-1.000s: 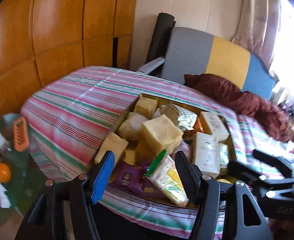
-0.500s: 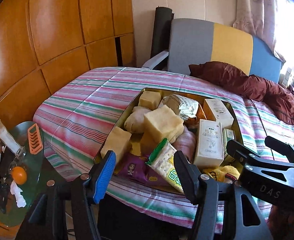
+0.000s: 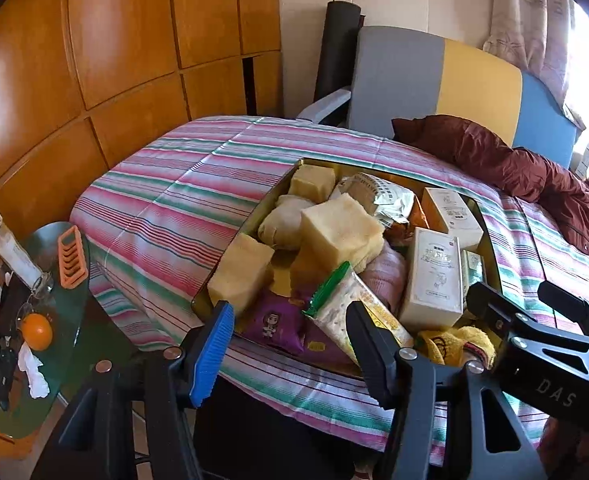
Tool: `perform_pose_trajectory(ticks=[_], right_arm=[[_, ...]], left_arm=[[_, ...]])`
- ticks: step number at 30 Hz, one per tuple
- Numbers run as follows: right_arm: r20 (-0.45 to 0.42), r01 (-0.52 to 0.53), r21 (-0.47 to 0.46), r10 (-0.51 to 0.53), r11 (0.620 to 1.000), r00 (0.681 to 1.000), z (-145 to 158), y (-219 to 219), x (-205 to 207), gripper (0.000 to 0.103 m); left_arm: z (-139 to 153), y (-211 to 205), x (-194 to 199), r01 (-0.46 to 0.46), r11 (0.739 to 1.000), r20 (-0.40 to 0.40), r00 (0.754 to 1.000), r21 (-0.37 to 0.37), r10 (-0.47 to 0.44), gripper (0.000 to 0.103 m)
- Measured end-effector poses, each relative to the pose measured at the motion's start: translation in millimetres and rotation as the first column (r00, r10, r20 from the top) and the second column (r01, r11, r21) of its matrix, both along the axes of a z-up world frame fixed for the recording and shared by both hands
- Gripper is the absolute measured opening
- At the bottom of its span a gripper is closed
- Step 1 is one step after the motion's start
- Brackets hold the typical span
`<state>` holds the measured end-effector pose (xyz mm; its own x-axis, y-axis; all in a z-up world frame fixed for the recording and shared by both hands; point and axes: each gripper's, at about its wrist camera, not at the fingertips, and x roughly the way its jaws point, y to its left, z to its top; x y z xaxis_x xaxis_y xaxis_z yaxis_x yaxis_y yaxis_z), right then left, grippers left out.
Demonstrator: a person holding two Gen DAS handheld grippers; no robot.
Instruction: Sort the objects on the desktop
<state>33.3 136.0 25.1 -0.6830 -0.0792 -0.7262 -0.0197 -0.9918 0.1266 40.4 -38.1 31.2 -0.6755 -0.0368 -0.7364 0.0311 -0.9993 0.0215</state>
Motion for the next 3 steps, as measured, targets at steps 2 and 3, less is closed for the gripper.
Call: perform_pose_trajectory(ticks=[2,3], right_arm=[[0.003,-0.002,-0.002,0.002,1.000,1.000,-0.7,-0.8,-0.8,0.103],[0.006,-0.003,-0.002,0.003,1.000,1.000,-1.3,-1.4,-0.9,0.103]], left_arm=[[0.0,-0.1,-0.1,-0.002,1.000,-0.002,1.000,-0.005,0.002,0.059],[-0.5,0.2,-0.5,0.002,1.000,0.001,1.000,-0.002,-0.002,0.059]])
